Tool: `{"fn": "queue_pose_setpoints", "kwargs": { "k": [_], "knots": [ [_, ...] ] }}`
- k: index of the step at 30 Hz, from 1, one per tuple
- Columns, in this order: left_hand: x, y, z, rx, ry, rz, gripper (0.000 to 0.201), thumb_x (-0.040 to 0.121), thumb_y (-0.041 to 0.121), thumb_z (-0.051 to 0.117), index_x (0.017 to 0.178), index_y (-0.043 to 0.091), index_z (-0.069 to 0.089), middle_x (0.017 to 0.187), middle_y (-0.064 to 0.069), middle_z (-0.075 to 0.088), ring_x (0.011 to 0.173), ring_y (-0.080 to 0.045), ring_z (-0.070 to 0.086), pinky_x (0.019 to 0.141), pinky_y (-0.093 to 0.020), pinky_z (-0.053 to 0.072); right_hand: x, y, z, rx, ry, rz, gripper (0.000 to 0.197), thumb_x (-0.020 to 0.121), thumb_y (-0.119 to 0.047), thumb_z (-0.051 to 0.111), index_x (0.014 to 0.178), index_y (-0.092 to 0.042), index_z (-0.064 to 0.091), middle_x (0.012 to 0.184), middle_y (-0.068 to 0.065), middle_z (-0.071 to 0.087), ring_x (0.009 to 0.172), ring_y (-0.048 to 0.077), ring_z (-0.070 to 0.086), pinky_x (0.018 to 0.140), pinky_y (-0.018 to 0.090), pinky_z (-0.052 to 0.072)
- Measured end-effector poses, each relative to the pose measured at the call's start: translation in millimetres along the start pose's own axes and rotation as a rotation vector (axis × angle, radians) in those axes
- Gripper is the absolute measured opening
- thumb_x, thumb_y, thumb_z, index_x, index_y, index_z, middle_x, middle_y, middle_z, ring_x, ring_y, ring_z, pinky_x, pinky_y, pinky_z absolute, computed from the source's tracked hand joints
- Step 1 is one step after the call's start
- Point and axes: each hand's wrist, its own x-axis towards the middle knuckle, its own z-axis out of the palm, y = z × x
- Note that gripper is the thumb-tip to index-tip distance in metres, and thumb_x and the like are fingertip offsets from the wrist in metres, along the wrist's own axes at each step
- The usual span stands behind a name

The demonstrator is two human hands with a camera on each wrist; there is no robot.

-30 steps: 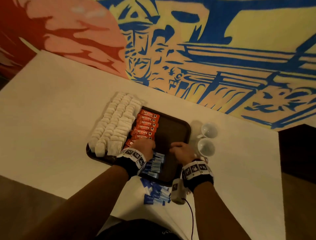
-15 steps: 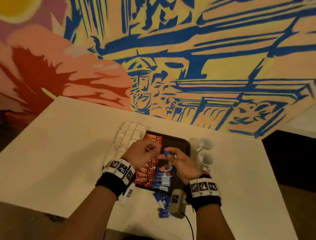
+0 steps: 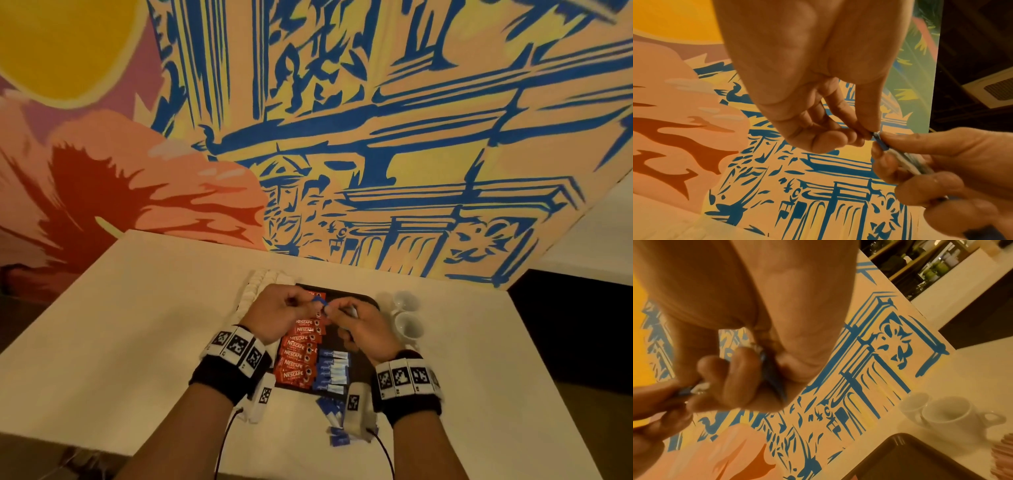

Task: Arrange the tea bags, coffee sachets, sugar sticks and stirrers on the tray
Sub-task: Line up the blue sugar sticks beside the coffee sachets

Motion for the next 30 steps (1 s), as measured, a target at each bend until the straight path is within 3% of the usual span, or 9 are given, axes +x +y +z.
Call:
{"fn": "queue_pose_setpoints", "kwargs": {
  "k": [2, 6, 10, 13, 15, 18, 23, 26, 30],
  "knots": [
    [-1, 2, 0, 0.035, 0.011, -0.02, 0.007, 0.089, 0.018, 0.074, 0.088, 0.011, 0.076, 0.08, -0.011, 0.073, 0.064, -0.014, 0.062, 0.051, -0.019, 0.045, -3, -1, -2, -0.047, 0.074, -0.064, 0.012, 0.096, -0.022, 0.068, 0.098, -0.011, 0.072, 0.083, 0.007, 0.07, 0.05, 0.003, 0.049, 0.043, 0.016, 0.035],
    [-6, 1, 2, 0.047, 0.006, -0.067, 0.009, 0.09, 0.022, 0.072, 0.084, 0.017, 0.077, 0.077, -0.011, 0.072, 0.066, -0.017, 0.061, 0.053, -0.022, 0.043, -11, -6, -5, -0.04, 0.171, -0.147, 0.017, 0.094, -0.013, 0.069, 0.097, 0.002, 0.075, 0.078, 0.011, 0.072, 0.047, -0.002, 0.053, 0.046, 0.009, 0.039],
    [-9, 4, -6, 0.031, 0.039, -0.081, 0.012, 0.092, 0.019, 0.07, 0.086, 0.011, 0.077, 0.086, -0.017, 0.073, 0.063, -0.008, 0.061, 0.053, -0.022, 0.044, -16, -3, -17, -0.066, 0.245, -0.111, 0.011, 0.092, -0.02, 0.073, 0.091, -0.01, 0.078, 0.072, 0.002, 0.074, 0.048, 0.003, 0.046, 0.044, 0.016, 0.035],
    [-8, 4, -23, 0.042, 0.095, -0.065, 0.014, 0.093, 0.02, 0.069, 0.087, 0.01, 0.078, 0.089, -0.017, 0.074, 0.064, -0.006, 0.06, 0.056, -0.026, 0.046, -18, -2, -31, -0.098, 0.327, -0.119, 0.01, 0.094, -0.021, 0.071, 0.088, -0.016, 0.078, 0.078, 0.001, 0.076, 0.051, -0.001, 0.052, 0.046, 0.015, 0.036],
    [-8, 3, -31, 0.051, 0.1, -0.055, 0.014, 0.092, 0.022, 0.07, 0.087, 0.012, 0.079, 0.088, -0.015, 0.074, 0.067, -0.01, 0.06, 0.058, -0.029, 0.047, -18, -4, -32, -0.116, 0.312, -0.121, 0.015, 0.096, -0.03, 0.068, 0.093, -0.018, 0.077, 0.081, -0.001, 0.076, 0.051, -0.002, 0.051, 0.048, 0.016, 0.037],
    [-9, 2, -25, 0.061, 0.075, -0.045, 0.012, 0.092, 0.022, 0.071, 0.087, 0.013, 0.079, 0.084, -0.012, 0.074, 0.064, -0.006, 0.06, 0.058, -0.027, 0.047, -16, -3, -17, -0.141, 0.156, -0.073, 0.027, 0.095, -0.042, 0.066, 0.1, -0.017, 0.076, 0.066, -0.01, 0.067, 0.051, 0.001, 0.046, 0.048, 0.019, 0.035],
    [-12, -8, -10, 0.007, 0.017, -0.067, 0.009, 0.09, 0.02, 0.073, 0.085, 0.015, 0.078, 0.069, -0.003, 0.068, 0.06, -0.007, 0.058, 0.054, -0.018, 0.044, -18, 8, -12, -0.148, 0.179, -0.107, 0.014, 0.091, -0.032, 0.074, 0.087, -0.02, 0.079, 0.071, -0.003, 0.069, 0.053, 0.005, 0.048, 0.048, 0.02, 0.034],
    [-11, -21, -3, 0.008, 0.019, -0.077, 0.008, 0.088, 0.029, 0.075, 0.086, 0.022, 0.079, 0.071, -0.01, 0.071, 0.064, -0.012, 0.06, 0.058, -0.025, 0.046, -20, 16, -19, -0.133, 0.262, -0.1, 0.018, 0.091, -0.029, 0.075, 0.083, -0.013, 0.079, 0.059, -0.008, 0.062, 0.049, 0.004, 0.043, 0.048, 0.02, 0.032],
    [-2, -39, 11, -0.05, 0.069, -0.143, 0.007, 0.084, 0.036, 0.079, 0.08, 0.03, 0.081, 0.067, -0.009, 0.067, 0.064, -0.024, 0.057, 0.063, -0.038, 0.047, -18, 27, -30, -0.067, 0.163, 0.002, 0.008, 0.09, -0.019, 0.075, 0.095, -0.013, 0.078, 0.06, -0.008, 0.059, 0.049, 0.005, 0.04, 0.047, 0.018, 0.032]
  ]
}}
